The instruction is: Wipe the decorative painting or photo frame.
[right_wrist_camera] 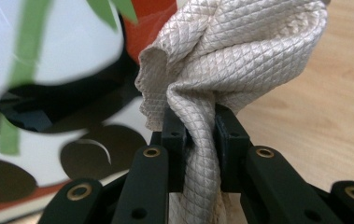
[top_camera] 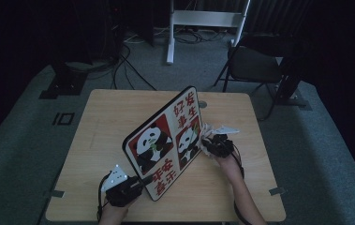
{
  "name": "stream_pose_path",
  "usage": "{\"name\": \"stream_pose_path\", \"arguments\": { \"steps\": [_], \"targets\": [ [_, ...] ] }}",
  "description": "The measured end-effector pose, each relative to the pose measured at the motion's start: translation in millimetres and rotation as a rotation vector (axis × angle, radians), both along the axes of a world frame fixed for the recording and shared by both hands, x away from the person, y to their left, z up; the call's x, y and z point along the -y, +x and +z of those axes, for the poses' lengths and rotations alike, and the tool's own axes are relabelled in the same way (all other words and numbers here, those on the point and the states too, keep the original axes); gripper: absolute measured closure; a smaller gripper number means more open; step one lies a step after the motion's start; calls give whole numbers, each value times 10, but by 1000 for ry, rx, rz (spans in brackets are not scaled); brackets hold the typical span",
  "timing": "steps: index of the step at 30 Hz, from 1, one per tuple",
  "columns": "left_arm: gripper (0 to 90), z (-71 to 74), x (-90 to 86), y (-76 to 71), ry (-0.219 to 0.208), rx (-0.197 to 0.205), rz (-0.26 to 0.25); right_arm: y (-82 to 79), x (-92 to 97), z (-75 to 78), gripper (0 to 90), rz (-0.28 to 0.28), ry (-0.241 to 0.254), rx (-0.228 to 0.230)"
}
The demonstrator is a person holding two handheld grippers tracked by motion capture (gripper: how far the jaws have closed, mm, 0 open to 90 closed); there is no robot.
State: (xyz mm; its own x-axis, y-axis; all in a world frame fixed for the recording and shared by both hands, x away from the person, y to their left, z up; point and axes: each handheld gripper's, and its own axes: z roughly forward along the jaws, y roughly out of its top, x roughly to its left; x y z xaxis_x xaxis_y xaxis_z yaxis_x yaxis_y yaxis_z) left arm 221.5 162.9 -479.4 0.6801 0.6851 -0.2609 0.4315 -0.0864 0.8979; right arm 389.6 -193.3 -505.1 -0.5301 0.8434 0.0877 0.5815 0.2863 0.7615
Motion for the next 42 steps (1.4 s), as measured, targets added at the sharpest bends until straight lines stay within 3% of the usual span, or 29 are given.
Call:
{"name": "stream_pose_path", "arguments": {
  "steps": [22, 27, 33, 42],
  "targets": [
    [772, -2, 10, -5, 2, -2, -1, 21, 3, -268, 770, -22, -63, -75],
    [773, -8, 4, -4, -3, -6, 0, 17, 12, -273, 771, -27, -54, -80],
    [778, -9, 0, -1, -4, -6, 4, -18, 70, -188, 773, -36, -27, -68],
    [783, -10, -11, 7, -7, -10, 8, -67, 149, 216, 773, -50, 29, 27]
  ]
}}
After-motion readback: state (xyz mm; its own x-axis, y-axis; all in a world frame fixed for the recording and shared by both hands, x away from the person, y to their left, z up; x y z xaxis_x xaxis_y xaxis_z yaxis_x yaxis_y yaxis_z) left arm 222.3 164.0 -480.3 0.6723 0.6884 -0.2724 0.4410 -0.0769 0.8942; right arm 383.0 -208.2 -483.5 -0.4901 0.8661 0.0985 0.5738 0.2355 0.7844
